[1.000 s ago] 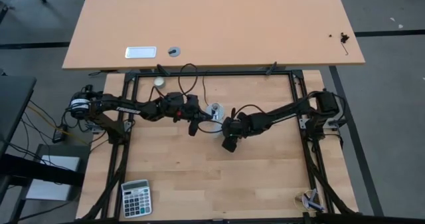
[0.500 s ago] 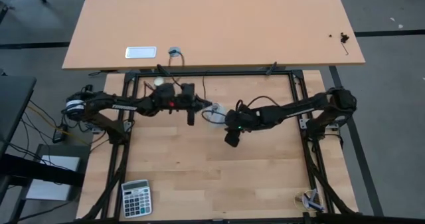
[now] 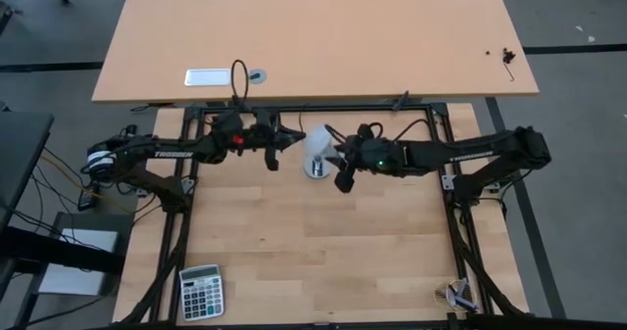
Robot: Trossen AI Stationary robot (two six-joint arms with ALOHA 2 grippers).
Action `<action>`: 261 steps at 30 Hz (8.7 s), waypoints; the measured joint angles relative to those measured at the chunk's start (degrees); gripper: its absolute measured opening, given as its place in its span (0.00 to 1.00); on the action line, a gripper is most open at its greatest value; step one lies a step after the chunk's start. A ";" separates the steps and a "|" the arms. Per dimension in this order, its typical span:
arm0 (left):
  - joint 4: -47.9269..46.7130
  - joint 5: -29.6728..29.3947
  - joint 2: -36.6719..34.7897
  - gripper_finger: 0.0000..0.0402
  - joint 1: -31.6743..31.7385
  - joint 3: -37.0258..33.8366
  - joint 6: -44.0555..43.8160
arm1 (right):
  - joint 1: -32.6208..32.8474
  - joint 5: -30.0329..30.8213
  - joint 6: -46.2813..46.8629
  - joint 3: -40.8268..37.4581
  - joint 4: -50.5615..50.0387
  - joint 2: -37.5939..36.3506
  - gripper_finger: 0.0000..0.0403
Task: Screw lightbulb
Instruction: Insert the lightbulb into the lamp
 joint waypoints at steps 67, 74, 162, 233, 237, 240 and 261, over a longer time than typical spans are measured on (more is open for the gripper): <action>1.83 15.15 -8.39 0.01 7.30 5.46 -5.36 | -9.05 -8.21 -6.54 0.26 12.67 -3.04 0.39; 2.32 12.33 -5.08 0.03 4.55 3.15 -5.18 | -7.34 -12.55 -6.61 0.26 21.26 -2.62 0.39; 3.77 0.42 -2.89 0.50 1.68 -0.70 2.07 | -11.06 -10.62 -6.00 -22.45 70.49 28.18 0.40; -34.38 -11.23 10.60 0.00 -2.52 16.90 17.94 | -8.78 -10.18 -5.04 -19.58 67.65 32.33 0.40; -34.82 -11.82 10.56 0.00 -2.64 16.96 18.35 | -8.34 -9.59 -4.92 -19.56 67.50 32.33 0.41; -35.09 -11.87 10.68 0.00 -2.67 17.02 18.30 | -8.12 -9.17 -4.92 -19.56 67.46 32.31 0.43; -36.22 -13.05 10.74 0.00 -3.32 17.07 18.77 | -6.90 -9.32 -5.91 -19.71 46.48 20.27 0.61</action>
